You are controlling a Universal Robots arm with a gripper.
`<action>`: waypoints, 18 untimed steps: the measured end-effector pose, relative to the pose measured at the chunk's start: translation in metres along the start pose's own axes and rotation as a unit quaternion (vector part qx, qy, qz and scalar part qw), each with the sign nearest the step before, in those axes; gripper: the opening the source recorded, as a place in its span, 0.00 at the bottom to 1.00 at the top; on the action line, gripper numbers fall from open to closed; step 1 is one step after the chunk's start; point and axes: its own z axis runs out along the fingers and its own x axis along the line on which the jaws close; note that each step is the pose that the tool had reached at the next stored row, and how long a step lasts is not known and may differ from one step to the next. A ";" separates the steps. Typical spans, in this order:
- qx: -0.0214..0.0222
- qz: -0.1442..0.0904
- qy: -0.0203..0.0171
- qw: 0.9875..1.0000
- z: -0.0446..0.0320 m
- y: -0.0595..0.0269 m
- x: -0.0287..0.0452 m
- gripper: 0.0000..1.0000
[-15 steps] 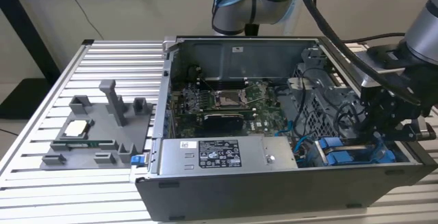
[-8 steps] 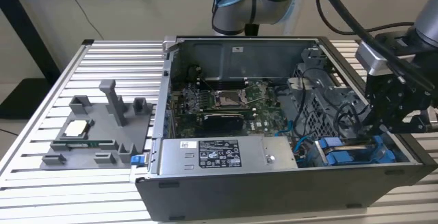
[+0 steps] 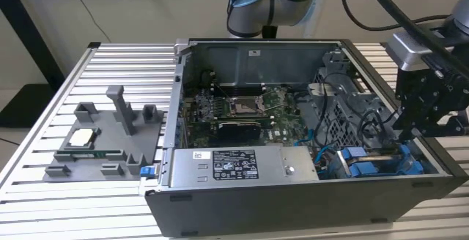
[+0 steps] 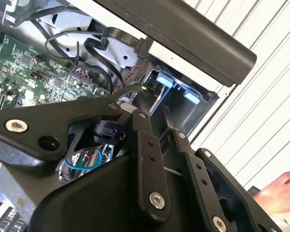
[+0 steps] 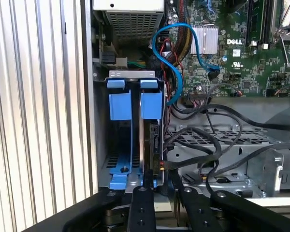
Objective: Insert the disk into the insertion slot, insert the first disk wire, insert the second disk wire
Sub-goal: 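Insert the first disk wire, then insert the second disk wire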
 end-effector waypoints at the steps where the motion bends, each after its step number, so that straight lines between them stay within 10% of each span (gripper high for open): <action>1: 0.000 0.000 0.000 1.000 0.0000 0.0000 0.0000 0.27; 6: -0.003 0.000 0.006 1.000 0.0002 -0.0017 -0.0017 0.27; 18: -0.049 0.000 0.028 0.998 0.0020 -0.0184 -0.0070 0.27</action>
